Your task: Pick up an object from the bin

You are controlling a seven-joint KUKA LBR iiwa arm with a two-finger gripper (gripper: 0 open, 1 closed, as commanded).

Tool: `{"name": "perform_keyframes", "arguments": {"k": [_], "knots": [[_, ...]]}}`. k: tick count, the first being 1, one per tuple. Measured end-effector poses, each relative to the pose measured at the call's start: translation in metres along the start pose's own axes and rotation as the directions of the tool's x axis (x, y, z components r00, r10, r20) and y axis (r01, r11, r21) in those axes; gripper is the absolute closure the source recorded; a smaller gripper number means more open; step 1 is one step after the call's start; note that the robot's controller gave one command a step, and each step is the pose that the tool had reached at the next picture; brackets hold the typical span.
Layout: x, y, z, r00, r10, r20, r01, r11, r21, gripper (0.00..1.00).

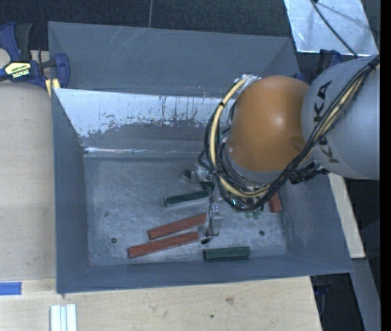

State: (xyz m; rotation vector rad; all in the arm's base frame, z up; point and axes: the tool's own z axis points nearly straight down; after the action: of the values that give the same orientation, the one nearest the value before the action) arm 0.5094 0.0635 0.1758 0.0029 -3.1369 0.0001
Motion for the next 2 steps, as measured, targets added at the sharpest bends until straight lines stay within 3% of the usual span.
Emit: {"name": "perform_keyframes", "arguments": {"k": [1,2], "knots": [[-0.0031,-0.0193,0.1038,0.999,0.043,0.007,-0.043,0.999,-0.002,0.00],[-0.0060,-0.0185,0.0996,0.999,0.043,0.015,-0.043,0.999,-0.004,1.00]]}}
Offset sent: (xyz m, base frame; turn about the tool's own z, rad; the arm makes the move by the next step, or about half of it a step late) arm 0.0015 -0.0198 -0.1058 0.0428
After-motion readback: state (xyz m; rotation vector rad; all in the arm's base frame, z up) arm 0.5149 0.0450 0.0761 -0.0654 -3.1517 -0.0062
